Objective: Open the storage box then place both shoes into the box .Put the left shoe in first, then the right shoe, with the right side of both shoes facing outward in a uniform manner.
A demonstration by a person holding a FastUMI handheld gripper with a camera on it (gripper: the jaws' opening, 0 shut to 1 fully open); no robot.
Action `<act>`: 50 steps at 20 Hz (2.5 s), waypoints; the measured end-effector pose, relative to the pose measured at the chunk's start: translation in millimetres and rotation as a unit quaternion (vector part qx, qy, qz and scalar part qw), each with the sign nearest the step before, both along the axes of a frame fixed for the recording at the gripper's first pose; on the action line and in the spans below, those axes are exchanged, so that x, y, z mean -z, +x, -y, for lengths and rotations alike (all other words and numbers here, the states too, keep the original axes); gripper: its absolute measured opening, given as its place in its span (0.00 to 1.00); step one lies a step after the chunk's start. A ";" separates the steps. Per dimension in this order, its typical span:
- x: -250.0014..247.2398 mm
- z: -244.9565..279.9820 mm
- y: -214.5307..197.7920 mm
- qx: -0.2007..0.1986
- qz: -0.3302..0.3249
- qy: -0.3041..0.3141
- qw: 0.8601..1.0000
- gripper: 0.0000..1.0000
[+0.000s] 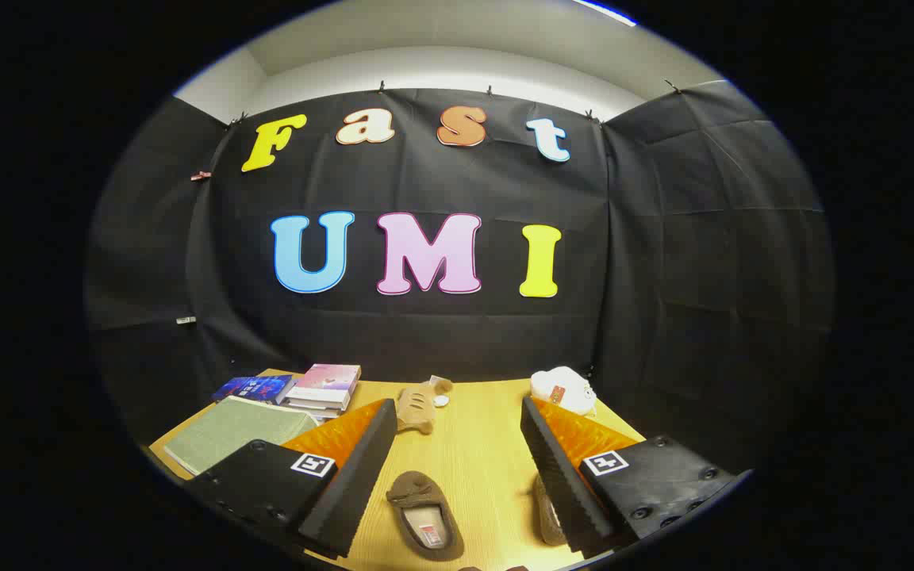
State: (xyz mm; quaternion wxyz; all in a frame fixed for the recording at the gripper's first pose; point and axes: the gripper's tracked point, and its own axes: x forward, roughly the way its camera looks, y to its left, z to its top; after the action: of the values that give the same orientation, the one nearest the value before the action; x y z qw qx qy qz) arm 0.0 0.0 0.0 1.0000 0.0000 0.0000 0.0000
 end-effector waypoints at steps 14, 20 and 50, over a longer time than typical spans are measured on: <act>13.1 -20.0 8.4 -0.016 -0.022 0.012 1.000 0.97; 22.5 -34.8 17.0 -0.041 -0.037 0.020 0.998 0.97; 188.5 -219.7 -27.2 -0.409 -0.382 0.284 0.778 0.98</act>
State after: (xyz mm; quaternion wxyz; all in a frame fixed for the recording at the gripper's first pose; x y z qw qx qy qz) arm -27.2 219.7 -188.5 0.7783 0.2839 0.3821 0.4094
